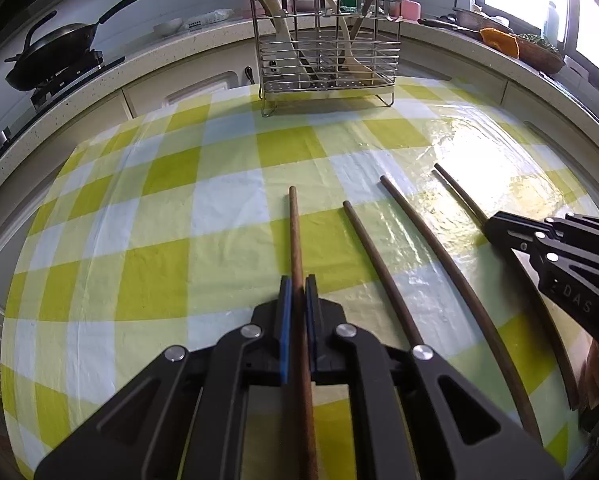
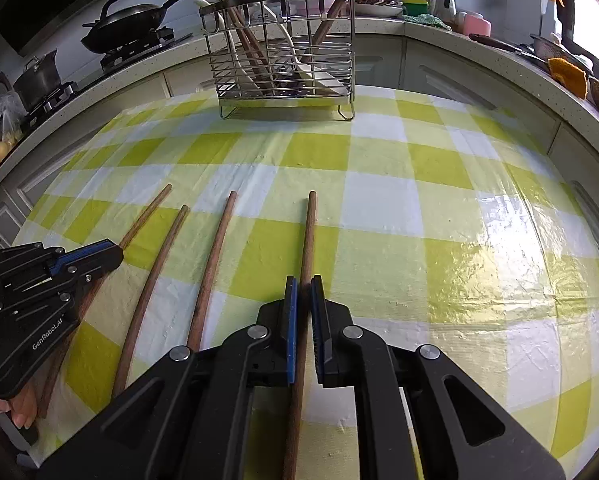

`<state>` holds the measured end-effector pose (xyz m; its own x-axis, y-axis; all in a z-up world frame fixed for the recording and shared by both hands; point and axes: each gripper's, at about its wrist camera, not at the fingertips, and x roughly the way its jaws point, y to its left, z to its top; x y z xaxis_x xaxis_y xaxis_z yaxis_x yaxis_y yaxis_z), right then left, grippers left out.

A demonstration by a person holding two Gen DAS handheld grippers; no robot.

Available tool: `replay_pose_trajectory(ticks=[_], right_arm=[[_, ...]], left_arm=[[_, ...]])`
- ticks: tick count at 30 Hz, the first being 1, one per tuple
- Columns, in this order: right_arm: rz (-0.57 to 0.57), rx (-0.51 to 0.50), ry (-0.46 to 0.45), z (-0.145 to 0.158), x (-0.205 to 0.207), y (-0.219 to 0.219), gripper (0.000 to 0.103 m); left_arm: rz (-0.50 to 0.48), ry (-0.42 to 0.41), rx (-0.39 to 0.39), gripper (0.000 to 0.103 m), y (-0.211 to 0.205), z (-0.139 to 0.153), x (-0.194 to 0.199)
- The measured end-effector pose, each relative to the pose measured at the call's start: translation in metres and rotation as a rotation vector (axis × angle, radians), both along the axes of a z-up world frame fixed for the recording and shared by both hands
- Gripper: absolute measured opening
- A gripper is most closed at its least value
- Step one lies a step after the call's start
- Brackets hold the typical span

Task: Organize utensils
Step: 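Lift both chopsticks upright and carry them over the wire rack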

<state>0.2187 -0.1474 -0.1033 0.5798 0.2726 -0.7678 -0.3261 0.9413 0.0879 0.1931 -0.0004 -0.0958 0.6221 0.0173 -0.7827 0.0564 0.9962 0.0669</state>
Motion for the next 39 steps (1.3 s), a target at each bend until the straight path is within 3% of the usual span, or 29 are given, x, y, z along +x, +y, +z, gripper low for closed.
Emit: replay_pose_trajectory(ticks=[7,17,21,26,32,39], right_arm=[[0.01,-0.059,-0.024,-0.001,0.006,0.008,0.01],[0.009,-0.039,-0.03,0.001,0.006,0.006,0.008],[0.013,0.021,-0.122,0.015,-0.007,-0.003,0.008],[0.017,0.098,-0.195,0.035,-0.02,-0.007,0.008],[0.027,0.15,-0.32,0.085,-0.034,-0.009,0.008],[0.037,0.147,-0.428,0.13,-0.044,-0.003,0.008]], left_arm=[[0.02,-0.022,-0.016,0.011,0.004,-0.002,0.001],[0.026,-0.025,-0.063,0.006,0.011,-0.001,0.003],[0.021,-0.072,-0.076,0.006,0.012,0.007,-0.004],[0.008,-0.163,-0.1,0.006,0.01,0.037,-0.015],[-0.005,-0.276,-0.117,0.006,0.013,0.091,-0.024],[-0.023,-0.383,-0.111,0.006,0.012,0.142,-0.033]])
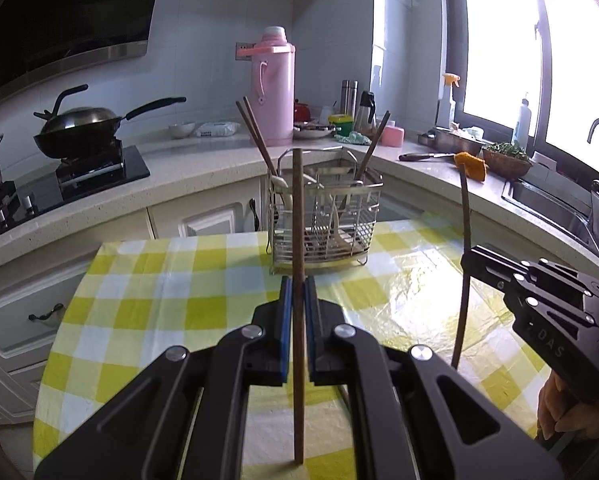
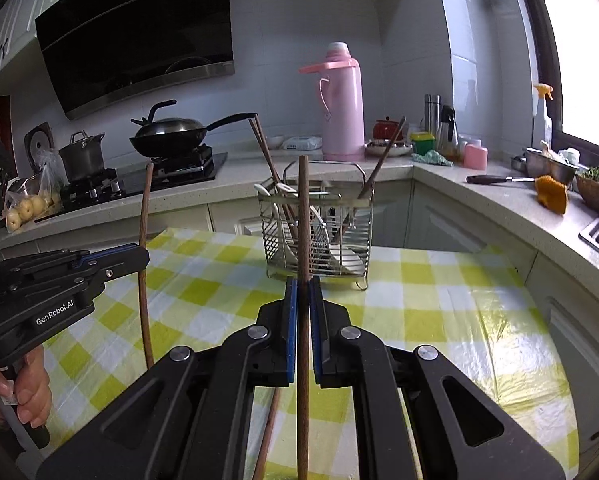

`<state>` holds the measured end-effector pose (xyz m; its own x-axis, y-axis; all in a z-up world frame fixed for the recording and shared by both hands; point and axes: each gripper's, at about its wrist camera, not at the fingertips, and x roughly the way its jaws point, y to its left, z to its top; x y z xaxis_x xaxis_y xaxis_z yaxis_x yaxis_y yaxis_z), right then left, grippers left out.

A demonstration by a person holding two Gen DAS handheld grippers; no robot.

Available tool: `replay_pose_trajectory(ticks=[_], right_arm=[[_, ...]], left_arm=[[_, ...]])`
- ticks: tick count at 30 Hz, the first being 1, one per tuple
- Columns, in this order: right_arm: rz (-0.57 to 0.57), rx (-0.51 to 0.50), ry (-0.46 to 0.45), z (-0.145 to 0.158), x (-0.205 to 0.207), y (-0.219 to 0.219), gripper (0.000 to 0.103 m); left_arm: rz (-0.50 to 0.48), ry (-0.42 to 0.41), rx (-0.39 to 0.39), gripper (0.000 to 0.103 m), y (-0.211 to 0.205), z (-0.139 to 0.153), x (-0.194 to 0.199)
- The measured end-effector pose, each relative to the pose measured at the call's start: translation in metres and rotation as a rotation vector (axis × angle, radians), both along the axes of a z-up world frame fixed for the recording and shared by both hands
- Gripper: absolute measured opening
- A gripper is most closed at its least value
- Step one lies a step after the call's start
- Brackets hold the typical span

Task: Organize utensils
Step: 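Lift both chopsticks upright and carry them over the wire rack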

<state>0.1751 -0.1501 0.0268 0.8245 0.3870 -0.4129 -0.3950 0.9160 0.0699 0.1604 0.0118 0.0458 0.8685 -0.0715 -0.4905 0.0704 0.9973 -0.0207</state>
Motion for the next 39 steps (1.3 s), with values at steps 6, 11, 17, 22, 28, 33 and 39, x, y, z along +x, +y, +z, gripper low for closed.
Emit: replay_pose_trajectory(ticks=[6,11,17,22,28,33,39], right_arm=[[0.005,0.001,-0.046,0.021,-0.002,0.006,0.007],[0.0,0.017,-0.073,0.036,0.001,0.004,0.007],[-0.007,0.018,-0.1,0.051,0.009,0.003,0.007],[-0.01,0.027,-0.096,0.057,0.028,0.0,0.007],[-0.02,0.044,-0.107,0.078,0.06,-0.007,0.007],[-0.025,0.051,-0.123,0.099,0.086,-0.01,0.007],[-0.044,0.065,-0.139,0.124,0.121,-0.014,0.007]], left_arm=[[-0.017,-0.05,0.008,0.006,-0.005,0.019,-0.003],[-0.022,-0.079,-0.002,0.006,-0.005,0.028,0.002],[-0.01,-0.109,-0.001,0.006,-0.001,0.04,0.009],[-0.005,-0.132,0.004,0.006,0.002,0.055,0.023],[-0.011,-0.155,-0.001,0.006,0.004,0.083,0.049],[-0.007,-0.175,0.002,0.006,0.004,0.108,0.076],[-0.006,-0.182,-0.032,0.006,0.008,0.139,0.116]])
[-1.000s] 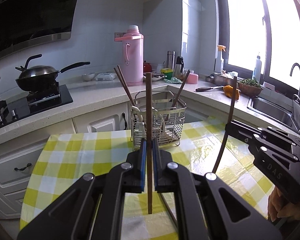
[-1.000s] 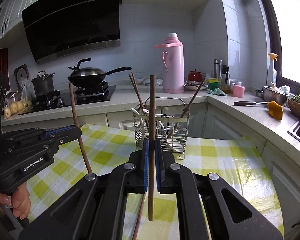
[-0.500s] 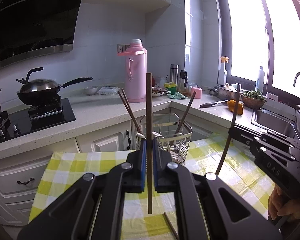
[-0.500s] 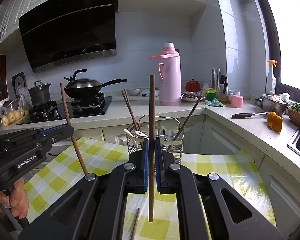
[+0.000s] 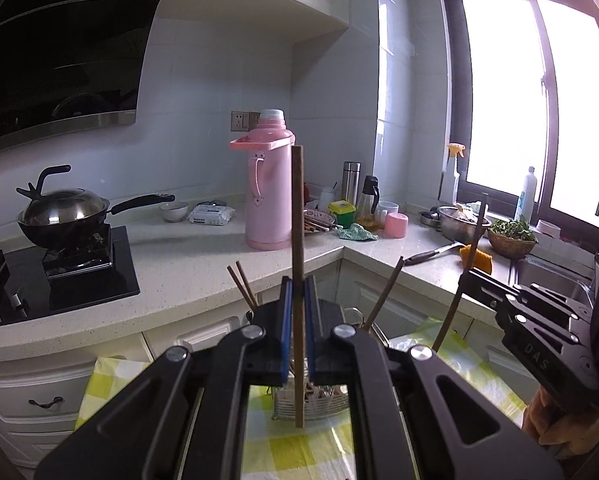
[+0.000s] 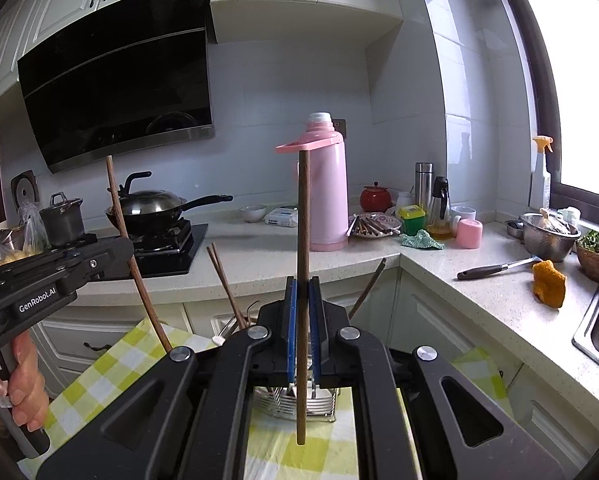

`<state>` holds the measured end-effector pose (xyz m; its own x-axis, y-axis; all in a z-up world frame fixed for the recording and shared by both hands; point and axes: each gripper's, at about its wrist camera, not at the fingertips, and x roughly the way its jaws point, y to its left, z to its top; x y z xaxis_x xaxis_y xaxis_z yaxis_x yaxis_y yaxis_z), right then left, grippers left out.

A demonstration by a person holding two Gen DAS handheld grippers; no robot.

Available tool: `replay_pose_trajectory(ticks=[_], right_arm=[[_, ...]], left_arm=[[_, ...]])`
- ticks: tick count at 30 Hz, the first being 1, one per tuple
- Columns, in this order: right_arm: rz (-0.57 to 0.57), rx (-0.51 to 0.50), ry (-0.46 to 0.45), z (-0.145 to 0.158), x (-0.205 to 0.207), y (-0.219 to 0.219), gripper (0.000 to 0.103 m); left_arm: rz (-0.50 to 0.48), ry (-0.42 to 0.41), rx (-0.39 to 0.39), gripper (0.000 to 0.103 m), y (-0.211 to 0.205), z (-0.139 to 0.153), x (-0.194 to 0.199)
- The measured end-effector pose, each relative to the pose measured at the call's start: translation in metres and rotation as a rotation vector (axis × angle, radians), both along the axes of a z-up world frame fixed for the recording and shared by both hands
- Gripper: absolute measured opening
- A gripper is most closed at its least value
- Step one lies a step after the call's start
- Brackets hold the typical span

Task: Organize utensils
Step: 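Lift both chopsticks upright and carry them over the wire rack, then lower both chopsticks into the wire rack and open both tools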

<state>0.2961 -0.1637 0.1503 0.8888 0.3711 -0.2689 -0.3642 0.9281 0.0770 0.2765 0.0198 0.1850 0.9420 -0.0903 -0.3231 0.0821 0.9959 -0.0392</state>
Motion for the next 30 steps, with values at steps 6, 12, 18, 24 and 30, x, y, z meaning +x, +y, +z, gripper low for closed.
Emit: replay_pose_trajectory(ticks=[6,12,18,24,30], right_arm=[[-0.004,0.027,-0.009,0.017,0.028,-0.003,0.007],[0.004,0.048,-0.009,0.017,0.051,0.001,0.007],[0.009,0.02,-0.005,0.005,0.078,0.012,0.007],[0.018,0.071,0.007,0.006,0.095,0.006,0.007],[0.007,0.101,-0.016,0.015,0.105,0.001,0.007]], left_arm=[[0.017,-0.02,-0.004,0.006,0.0,0.021,0.032],[0.047,-0.025,-0.037,0.006,0.005,0.025,0.066],[0.066,0.002,-0.062,0.006,0.008,0.013,0.102],[0.067,0.03,-0.068,0.006,0.01,-0.003,0.123],[0.056,0.038,-0.055,0.006,0.006,-0.01,0.128]])
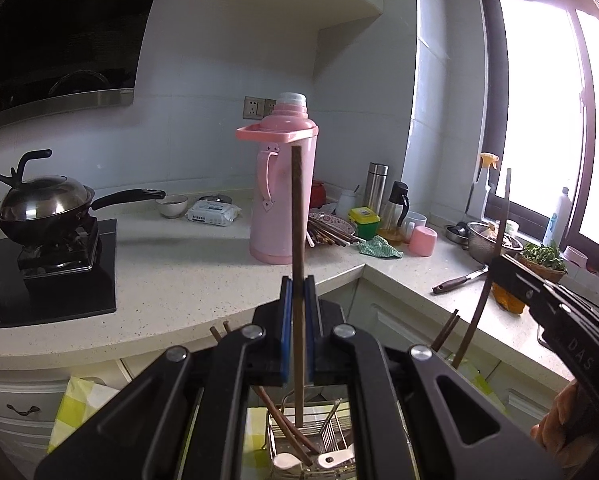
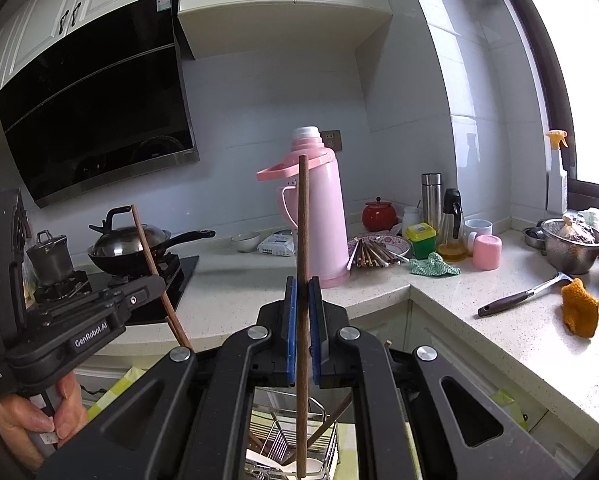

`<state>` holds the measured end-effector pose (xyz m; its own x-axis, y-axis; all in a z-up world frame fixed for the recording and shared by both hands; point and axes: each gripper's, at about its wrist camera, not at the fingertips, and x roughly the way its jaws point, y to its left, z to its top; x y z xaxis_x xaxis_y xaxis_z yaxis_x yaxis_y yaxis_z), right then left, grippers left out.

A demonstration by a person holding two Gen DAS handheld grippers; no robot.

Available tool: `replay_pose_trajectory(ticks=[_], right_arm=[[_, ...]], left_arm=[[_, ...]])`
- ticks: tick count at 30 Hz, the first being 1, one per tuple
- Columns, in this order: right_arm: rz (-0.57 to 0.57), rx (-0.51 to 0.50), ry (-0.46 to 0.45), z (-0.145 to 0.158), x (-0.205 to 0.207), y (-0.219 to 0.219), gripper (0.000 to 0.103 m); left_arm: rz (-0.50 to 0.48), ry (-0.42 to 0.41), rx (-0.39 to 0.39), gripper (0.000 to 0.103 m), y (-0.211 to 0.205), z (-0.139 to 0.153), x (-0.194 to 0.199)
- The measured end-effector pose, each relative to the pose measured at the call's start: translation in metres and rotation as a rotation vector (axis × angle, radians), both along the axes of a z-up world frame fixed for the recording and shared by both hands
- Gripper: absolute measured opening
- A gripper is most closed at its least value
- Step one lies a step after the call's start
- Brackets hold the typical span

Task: Organize utensils
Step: 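Lower both chopsticks into the wire rack and open both tools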

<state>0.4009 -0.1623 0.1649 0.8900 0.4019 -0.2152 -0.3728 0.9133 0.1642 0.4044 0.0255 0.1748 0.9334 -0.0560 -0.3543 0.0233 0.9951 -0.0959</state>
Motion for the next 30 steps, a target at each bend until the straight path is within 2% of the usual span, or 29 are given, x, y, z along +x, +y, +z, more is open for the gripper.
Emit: replay_pose_trajectory(ticks=[3,8,14,21,26,30], right_arm=[[0.0,0.014,0.004,-0.001,0.005,0.001,0.007],[0.005,-0.04,0.019,-0.013,0.009,0.009,0.007],[0.003,-0.071,0.059,-0.045,0.02,0.013,0.007],[0.004,-0.18,0.057,-0.082,0.026,0.032,0.007],[0.019,-0.157,0.092,-0.103,0.034,0.028,0.007],[0.027,-0.154,0.109,-0.113,0.037,0.026,0.007]], left_arm=[[-0.008,0.02,-0.007,0.006,-0.001,-0.008,0.005],[-0.038,0.063,-0.026,0.006,-0.002,-0.023,0.01],[-0.066,0.119,-0.021,0.006,-0.013,-0.047,0.015],[-0.072,0.162,-0.032,0.006,-0.017,-0.077,0.017],[-0.059,0.179,-0.051,0.006,-0.014,-0.096,0.016],[-0.047,0.164,-0.043,0.006,-0.011,-0.1,0.014]])
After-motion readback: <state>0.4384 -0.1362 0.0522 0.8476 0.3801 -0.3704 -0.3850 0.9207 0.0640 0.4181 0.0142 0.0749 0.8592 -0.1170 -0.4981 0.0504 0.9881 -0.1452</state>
